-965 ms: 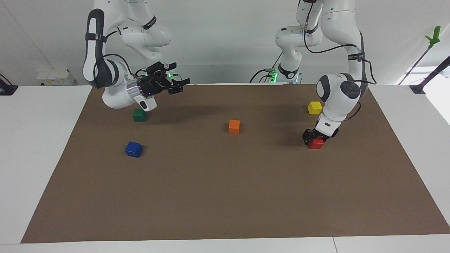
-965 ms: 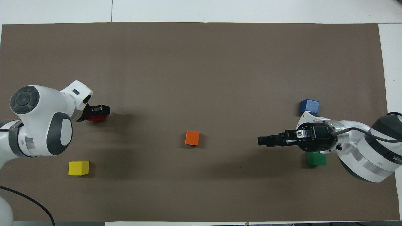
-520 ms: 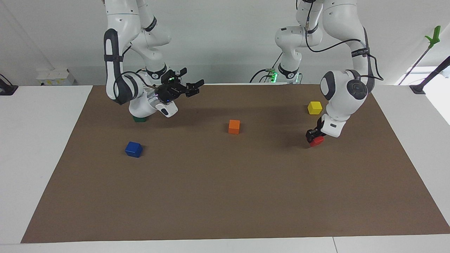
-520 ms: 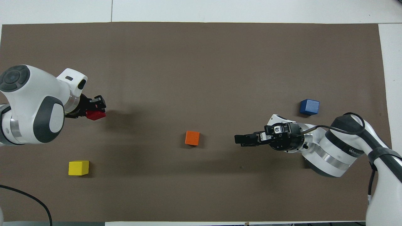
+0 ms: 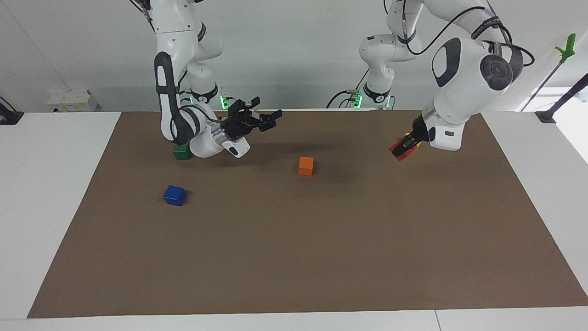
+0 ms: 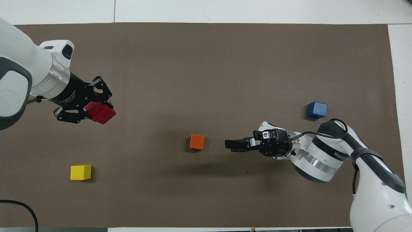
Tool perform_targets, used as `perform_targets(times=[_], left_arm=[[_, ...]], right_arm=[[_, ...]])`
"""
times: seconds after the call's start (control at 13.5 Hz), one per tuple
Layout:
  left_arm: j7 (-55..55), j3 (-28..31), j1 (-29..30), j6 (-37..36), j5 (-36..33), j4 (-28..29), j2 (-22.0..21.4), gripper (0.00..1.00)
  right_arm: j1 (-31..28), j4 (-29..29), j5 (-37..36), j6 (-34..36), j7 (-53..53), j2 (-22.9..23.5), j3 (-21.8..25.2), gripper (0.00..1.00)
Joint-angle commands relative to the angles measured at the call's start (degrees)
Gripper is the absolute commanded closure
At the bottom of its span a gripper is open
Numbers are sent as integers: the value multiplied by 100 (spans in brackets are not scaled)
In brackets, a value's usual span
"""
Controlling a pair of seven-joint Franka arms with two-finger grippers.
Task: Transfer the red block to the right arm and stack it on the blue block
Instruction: 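Lift the red cube with the left gripper while the right gripper approaches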
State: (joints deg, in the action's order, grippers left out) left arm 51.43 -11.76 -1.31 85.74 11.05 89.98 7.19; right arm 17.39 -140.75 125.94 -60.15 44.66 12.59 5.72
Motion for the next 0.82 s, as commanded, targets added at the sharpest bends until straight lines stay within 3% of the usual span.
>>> perform_targets(times=[0.0, 0.3, 0.59, 0.74], left_arm=[[1689, -483, -79, -654, 310, -621, -42, 100], [4001, -1345, -97, -130, 581, -570, -209, 100], [5014, -1364, -97, 1197, 1697, 456, -709, 100], [5691, -1399, -263, 1663, 1892, 905, -920, 100]], right_arm=[[98, 74, 159, 188, 271, 227, -18, 0], [484, 118, 781, 460, 350, 542, -18, 0], [669, 179, 897, 408, 473, 622, -27, 0], [731, 179, 914, 434, 587, 666, -27, 0]])
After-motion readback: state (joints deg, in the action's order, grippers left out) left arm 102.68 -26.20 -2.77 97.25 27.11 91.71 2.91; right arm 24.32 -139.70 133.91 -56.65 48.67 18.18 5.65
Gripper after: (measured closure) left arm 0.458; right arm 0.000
